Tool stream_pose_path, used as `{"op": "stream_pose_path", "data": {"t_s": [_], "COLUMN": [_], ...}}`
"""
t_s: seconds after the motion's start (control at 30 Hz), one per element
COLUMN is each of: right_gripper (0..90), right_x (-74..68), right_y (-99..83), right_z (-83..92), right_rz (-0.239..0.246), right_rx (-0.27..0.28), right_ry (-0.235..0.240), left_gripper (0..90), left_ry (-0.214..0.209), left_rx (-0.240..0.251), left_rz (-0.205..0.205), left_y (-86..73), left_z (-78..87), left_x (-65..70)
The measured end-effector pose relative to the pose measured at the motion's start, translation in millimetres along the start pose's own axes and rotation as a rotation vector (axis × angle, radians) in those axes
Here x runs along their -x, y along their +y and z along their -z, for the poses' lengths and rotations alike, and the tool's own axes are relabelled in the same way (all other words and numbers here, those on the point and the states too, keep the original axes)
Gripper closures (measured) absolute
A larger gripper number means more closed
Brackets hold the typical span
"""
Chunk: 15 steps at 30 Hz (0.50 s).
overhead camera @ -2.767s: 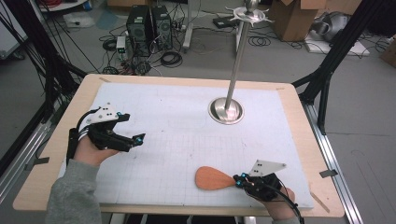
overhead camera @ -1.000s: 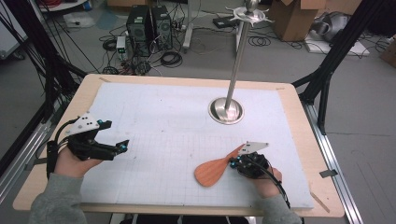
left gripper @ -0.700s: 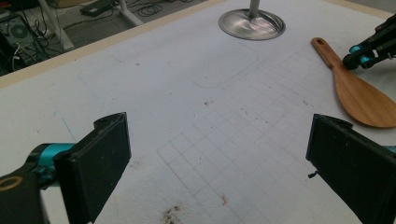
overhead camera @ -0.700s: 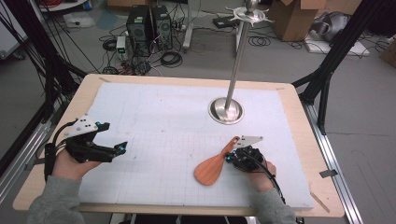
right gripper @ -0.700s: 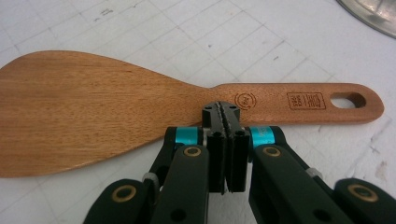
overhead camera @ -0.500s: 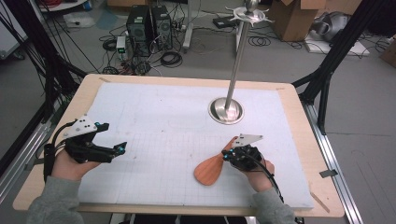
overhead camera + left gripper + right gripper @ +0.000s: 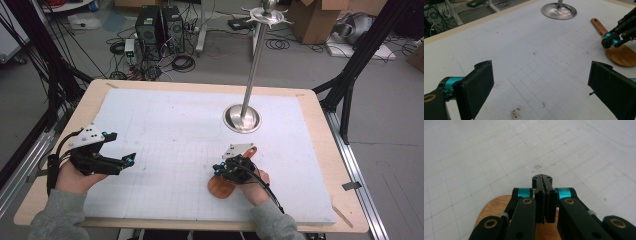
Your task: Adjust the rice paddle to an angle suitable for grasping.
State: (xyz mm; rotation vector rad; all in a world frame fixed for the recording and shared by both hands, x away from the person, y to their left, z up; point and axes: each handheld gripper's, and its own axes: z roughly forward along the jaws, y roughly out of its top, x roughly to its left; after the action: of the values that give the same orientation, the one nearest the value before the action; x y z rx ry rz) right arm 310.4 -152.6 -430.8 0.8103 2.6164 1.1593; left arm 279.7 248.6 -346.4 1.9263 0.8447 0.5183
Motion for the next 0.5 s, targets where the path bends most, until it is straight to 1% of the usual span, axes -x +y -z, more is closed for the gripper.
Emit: {"op": "stream_pose_path", "data": {"t_s": [0.03,0.13,0.2,0.23,0.27,0.43,0.47,0.5], "right_gripper": [89.3,89.2,89.3,89.2,89.2,89.3,89.2,89.3], "right_x": [-3.4,-7.1,-10.7,-14.2,-14.2,-21.7,-23.4,-23.5], "right_y": [2.0,3.9,6.1,8.5,8.5,13.0,13.2,13.3], "right_z": [-4.4,-7.8,-10.9,-14.1,-14.1,-23.1,-25.8,-25.4], "right_rz": [0.019,0.033,0.058,0.076,0.076,0.11,0.131,0.13], "right_rx": [-0.008,-0.017,-0.02,-0.025,-0.025,-0.052,-0.061,-0.062], "right_ry": [0.012,0.018,0.022,0.032,0.032,0.047,0.043,0.042], "left_gripper": [7.0,7.0,7.0,6.9,7.0,7.0,7.0,7.0], "left_ry": [0.0,0.0,0.0,0.0,0.0,0.0,0.0,0.0], "left_rx": [0.0,0.001,0.001,0.0,0.0,0.001,0.003,0.0], "left_rz": [-0.001,0.0,0.003,0.001,0.001,0.003,0.005,0.003], "left_y": [0.0,-0.1,-0.2,-0.2,-0.2,-0.5,-0.5,-0.5], "left_z": [0.4,0.6,0.6,0.5,0.5,-0.1,-0.3,0.2], "left_x": [-0.1,0.0,0.2,0.2,0.2,-0.1,0.1,-0.5]}}
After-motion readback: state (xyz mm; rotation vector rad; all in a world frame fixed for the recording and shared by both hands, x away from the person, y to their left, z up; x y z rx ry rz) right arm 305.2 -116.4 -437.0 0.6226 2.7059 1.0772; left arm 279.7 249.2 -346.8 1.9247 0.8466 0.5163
